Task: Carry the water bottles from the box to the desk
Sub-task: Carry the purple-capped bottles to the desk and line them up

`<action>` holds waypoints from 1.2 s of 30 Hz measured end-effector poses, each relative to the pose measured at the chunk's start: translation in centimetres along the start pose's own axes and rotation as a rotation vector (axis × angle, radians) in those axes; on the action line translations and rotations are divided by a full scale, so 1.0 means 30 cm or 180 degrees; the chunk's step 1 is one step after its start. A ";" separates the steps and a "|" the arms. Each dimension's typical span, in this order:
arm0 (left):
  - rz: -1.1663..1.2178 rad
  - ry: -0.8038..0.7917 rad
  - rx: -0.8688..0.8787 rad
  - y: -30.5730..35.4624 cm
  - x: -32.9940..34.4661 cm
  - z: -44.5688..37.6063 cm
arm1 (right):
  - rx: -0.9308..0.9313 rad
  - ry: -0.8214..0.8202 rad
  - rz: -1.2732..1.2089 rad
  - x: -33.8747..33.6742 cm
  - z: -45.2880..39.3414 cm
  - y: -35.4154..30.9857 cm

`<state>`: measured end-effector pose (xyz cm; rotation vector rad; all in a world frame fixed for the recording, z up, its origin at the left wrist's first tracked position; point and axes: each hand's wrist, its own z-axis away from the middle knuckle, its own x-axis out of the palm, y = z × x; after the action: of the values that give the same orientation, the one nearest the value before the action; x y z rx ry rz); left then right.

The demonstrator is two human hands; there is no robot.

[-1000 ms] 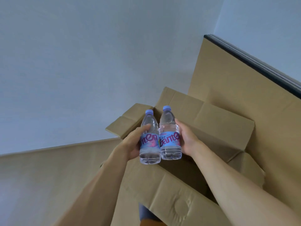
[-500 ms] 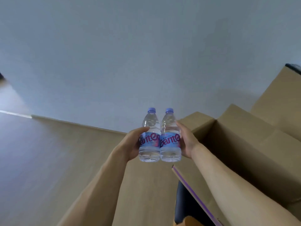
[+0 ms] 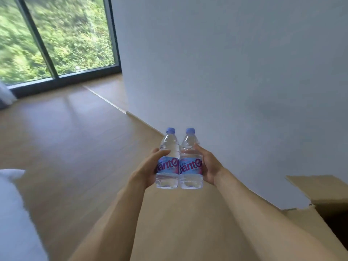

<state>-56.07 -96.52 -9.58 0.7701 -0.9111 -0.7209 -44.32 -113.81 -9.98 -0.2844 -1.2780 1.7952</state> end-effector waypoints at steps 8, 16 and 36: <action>0.0115 0.0692 0.0330 0.158 -0.351 0.089 | 0.0133 -0.0937 0.0416 0.392 -0.292 0.002; 0.0291 0.1369 0.0520 0.291 -0.597 0.049 | 0.0387 -0.1812 0.0696 0.667 -0.588 0.011; 0.0476 0.2418 0.0893 0.723 -1.001 -0.405 | 0.0859 -0.2833 0.1075 1.118 -1.390 -0.259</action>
<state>-53.64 -57.60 -8.80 1.1053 -0.3656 -0.1279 -33.70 -60.82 -12.06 0.5488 -1.5992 2.4849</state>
